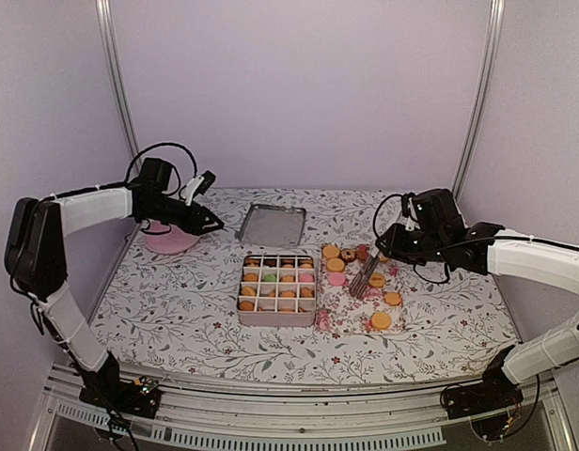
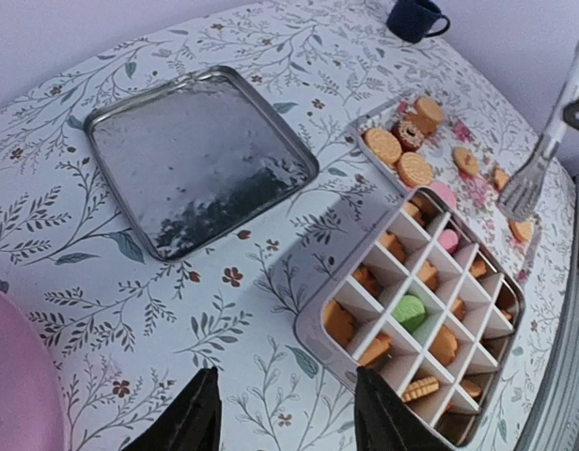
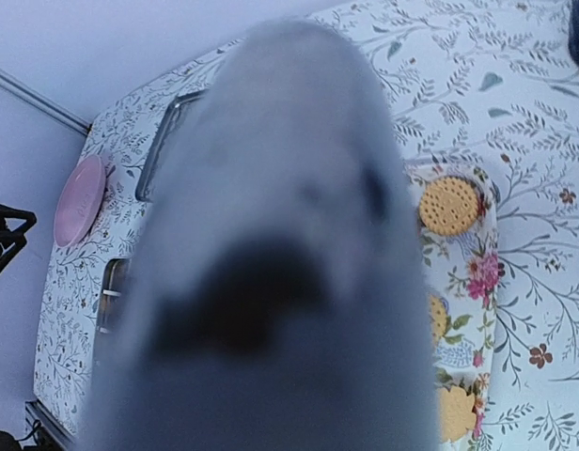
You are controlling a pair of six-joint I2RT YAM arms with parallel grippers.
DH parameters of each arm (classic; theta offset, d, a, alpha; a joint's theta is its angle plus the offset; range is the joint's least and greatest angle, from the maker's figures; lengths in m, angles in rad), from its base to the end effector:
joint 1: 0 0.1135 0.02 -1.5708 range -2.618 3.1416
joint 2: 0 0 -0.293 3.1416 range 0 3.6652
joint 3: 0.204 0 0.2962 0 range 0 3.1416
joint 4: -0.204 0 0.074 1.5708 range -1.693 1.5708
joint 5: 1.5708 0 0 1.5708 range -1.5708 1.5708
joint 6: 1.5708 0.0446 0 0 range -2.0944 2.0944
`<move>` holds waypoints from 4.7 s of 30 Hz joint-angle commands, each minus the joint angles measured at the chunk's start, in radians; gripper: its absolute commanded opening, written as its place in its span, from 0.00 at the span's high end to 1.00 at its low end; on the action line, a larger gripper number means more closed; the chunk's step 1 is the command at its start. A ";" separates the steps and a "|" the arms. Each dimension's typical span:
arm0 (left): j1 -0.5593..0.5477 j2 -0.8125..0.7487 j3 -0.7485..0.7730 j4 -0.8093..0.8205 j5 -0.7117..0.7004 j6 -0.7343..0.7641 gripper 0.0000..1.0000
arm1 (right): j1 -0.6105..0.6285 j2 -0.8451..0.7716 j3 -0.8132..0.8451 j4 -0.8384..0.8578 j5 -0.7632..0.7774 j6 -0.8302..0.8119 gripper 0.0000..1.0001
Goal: Pack the cookies
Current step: Place the clamp on the plate, then pick up the box lid from the center of the board.
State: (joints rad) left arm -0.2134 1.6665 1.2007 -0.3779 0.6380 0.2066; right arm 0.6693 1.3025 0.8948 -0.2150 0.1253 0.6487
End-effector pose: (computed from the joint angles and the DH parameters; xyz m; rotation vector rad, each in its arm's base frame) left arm 0.3922 -0.1122 0.2464 0.7667 2.2023 -0.7672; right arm 0.2611 0.1994 0.2671 0.0493 2.2530 0.5959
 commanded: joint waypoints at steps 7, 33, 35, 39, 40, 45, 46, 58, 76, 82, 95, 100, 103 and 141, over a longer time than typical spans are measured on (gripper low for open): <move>-0.040 0.490 0.497 -0.057 -0.181 -0.152 0.58 | -0.120 0.057 -0.067 -0.035 -0.221 0.241 0.73; -0.093 0.873 0.974 -0.293 -0.339 -0.213 0.62 | -0.127 -0.054 -0.168 -0.035 -0.217 0.413 0.35; -0.093 0.844 0.959 -0.301 -0.302 -0.207 0.61 | -0.126 -0.072 -0.172 -0.043 -0.212 0.408 0.35; -0.091 0.800 0.941 -0.292 -0.348 -0.192 0.60 | -0.126 -0.101 -0.167 -0.061 -0.209 0.369 0.34; -0.086 0.800 0.942 -0.288 -0.377 -0.191 0.60 | -0.123 -0.108 -0.165 -0.065 -0.211 0.363 0.34; -0.055 0.838 0.975 -0.273 -0.427 -0.238 0.58 | -0.089 -0.148 -0.170 -0.065 -0.209 0.351 0.32; -0.058 0.849 0.981 -0.275 -0.430 -0.233 0.58 | -0.083 -0.154 -0.172 -0.062 -0.207 0.354 0.32; -0.057 0.822 0.962 -0.276 -0.227 -0.196 0.59 | -0.028 -0.095 -0.126 -0.037 -0.198 0.312 0.32; -0.027 0.847 0.903 -0.193 -0.426 -0.204 0.58 | 0.062 0.028 -0.062 0.034 -0.218 0.203 0.33; -0.031 0.880 0.919 -0.225 -0.396 -0.225 0.72 | 0.093 0.085 0.027 0.027 -0.221 0.147 0.34; -0.043 0.654 0.604 0.009 -0.387 -0.279 1.00 | 0.132 0.022 0.002 0.003 -0.120 0.132 0.36; -0.048 0.581 0.561 0.063 -0.408 -0.256 1.00 | 0.133 0.025 -0.010 0.024 -0.112 0.124 0.36; -0.049 0.534 0.548 0.100 -0.427 -0.231 1.00 | 0.134 0.037 0.007 0.025 -0.097 0.108 0.36; -0.082 0.833 0.819 -0.122 -0.489 -0.227 0.65 | 0.136 0.030 0.049 -0.033 -0.065 0.076 0.34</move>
State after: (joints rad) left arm -0.3000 2.4821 2.0094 -0.4732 0.1532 -0.0158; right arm 0.7982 1.3548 0.9287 -0.2401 0.0452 0.7410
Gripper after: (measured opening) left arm 0.343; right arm 0.663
